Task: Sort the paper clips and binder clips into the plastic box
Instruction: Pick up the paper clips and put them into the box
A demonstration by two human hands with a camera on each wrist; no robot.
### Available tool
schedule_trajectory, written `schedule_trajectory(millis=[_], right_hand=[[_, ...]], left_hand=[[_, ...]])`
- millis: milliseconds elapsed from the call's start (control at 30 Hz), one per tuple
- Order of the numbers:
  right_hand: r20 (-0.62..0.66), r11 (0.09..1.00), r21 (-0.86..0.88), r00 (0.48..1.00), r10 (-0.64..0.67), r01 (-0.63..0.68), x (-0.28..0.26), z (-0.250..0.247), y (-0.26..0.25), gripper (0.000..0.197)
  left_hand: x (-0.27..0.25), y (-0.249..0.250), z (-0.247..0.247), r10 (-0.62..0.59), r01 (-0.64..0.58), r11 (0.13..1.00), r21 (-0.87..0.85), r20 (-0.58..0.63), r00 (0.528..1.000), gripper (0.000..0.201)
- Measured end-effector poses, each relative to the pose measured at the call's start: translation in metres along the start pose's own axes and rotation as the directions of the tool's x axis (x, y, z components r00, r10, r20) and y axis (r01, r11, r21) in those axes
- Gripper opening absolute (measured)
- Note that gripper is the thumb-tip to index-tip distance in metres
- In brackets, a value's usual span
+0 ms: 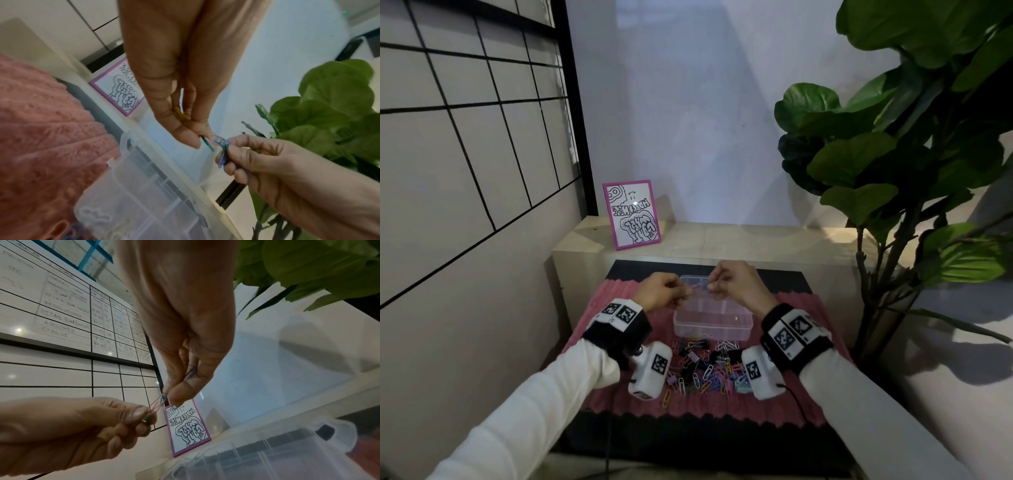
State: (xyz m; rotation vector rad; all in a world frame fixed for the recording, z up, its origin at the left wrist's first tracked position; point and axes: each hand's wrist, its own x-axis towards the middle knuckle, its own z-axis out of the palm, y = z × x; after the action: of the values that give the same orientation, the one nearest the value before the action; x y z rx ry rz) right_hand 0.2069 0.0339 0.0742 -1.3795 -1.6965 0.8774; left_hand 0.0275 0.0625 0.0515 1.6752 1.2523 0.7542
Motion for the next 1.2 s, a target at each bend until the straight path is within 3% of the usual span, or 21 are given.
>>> schedule_trajectory(millis=[100,233,300,400,467,533,600,767,867,967,1033,1200], right_hand=[[-0.074,0.996,-0.084,0.997,-0.017,0.01,0.008,0.005,0.005,0.02],[-0.05,0.948,-0.317,0.999,0.013,-0.029,0.014,0.016,0.018,0.031],[0.019,0.92,-0.39,0.999,0.035,-0.025,0.013,0.021,0.02,0.019],[0.059,0.911,-0.411,0.998,0.01,0.015,0.006,0.023,0.018,0.014],[0.046,0.916,-0.398,0.998,-0.042,0.057,0.0,0.02,0.017,0.015],[0.064,0.919,-0.383,0.995,-0.079,0.097,-0.009,0.016,0.016,0.016],[0.162,0.918,-0.373,0.983,-0.081,0.137,-0.022,0.015,0.015,0.018],[0.432,0.863,-0.478,0.899,0.066,0.167,-0.052,0.014,0.025,0.019],[0.492,0.806,-0.521,0.87,0.015,0.281,-0.067,0.015,0.03,0.015],[0.583,0.733,-0.543,0.812,-0.021,0.409,-0.076,0.023,0.037,0.027],[0.611,0.676,-0.564,0.791,-0.045,0.474,-0.08,0.028,0.042,0.035],[0.623,0.572,-0.601,0.776,-0.103,0.559,-0.082,0.034,0.046,0.04]], left_hand=[[0.011,-0.003,-0.002,-0.074,0.066,0.992,-0.112,-0.075,0.994,0.011],[0.017,-0.007,0.0,-0.129,0.132,0.991,0.015,-0.099,0.987,0.006],[0.019,-0.009,0.002,-0.14,0.145,0.985,0.096,-0.061,0.988,0.01],[0.023,-0.015,0.005,-0.146,0.148,0.974,0.173,-0.023,0.989,0.018],[0.024,-0.016,0.008,-0.142,0.137,0.961,0.241,0.003,0.99,0.01],[0.025,-0.013,0.013,-0.119,0.1,0.956,0.277,0.054,0.991,0.008],[0.025,-0.009,0.016,-0.084,0.046,0.941,0.336,0.1,0.991,0.015],[0.017,-0.003,0.018,-0.029,-0.107,0.853,0.51,0.251,0.968,0.026],[0.006,-0.005,0.01,0.064,-0.188,0.846,0.499,0.254,0.965,0.03],[-0.014,-0.008,0.003,0.184,-0.257,0.866,0.429,0.203,0.962,0.026],[-0.032,-0.01,0.003,0.188,-0.259,0.873,0.414,0.204,0.961,0.023],[-0.068,-0.019,0.008,0.147,-0.329,0.814,0.478,0.378,0.914,0.016]])
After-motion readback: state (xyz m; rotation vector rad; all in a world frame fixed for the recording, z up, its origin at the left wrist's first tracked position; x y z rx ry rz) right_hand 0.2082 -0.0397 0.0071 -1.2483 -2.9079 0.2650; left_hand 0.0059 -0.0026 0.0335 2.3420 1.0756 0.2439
